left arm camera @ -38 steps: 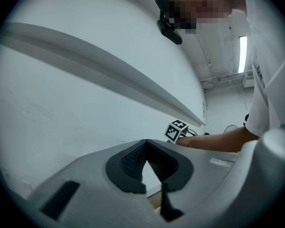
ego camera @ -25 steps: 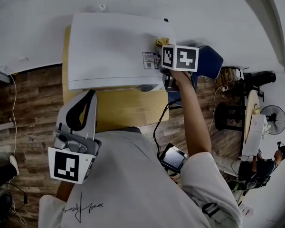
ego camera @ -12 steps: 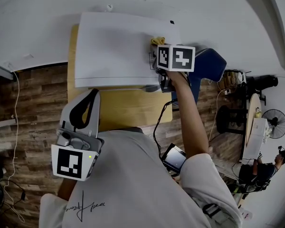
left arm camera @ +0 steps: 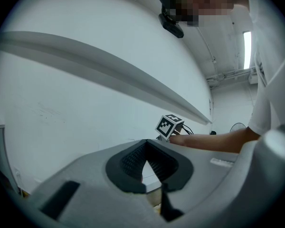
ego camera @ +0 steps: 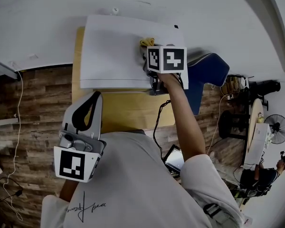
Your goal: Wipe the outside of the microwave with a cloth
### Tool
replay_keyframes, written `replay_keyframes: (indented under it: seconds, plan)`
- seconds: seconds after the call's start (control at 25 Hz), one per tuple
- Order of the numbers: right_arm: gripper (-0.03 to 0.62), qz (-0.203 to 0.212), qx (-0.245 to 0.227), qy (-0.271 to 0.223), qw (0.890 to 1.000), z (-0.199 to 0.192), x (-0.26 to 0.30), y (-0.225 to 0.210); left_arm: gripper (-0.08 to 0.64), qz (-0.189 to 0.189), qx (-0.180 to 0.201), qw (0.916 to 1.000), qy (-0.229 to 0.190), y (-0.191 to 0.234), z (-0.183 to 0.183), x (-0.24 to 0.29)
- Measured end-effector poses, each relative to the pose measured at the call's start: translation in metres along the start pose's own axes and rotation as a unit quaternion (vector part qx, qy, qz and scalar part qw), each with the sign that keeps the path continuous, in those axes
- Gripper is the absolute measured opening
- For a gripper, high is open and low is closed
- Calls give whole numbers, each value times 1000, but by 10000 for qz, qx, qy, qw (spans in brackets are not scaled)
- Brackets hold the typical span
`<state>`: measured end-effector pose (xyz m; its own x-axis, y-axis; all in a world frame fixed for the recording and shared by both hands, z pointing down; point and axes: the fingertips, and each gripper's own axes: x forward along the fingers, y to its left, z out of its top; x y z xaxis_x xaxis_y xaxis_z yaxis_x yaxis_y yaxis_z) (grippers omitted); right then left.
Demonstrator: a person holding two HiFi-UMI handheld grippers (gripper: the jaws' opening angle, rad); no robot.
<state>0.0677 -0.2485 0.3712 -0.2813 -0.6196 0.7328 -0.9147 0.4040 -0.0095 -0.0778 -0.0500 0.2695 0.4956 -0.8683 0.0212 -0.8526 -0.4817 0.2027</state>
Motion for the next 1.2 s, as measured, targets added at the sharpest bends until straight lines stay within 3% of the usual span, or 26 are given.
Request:
replay_keyframes:
  seconds: [0.72,1.2]
  plan:
    - [124,600,-320,-48,9977,15,17,75,-3,275,-18,9996,-65,9,-1,-19]
    - [124,1227,-566,-72,9908,30,30,142,-3,650,-40,9979,-50,20,-2,-38]
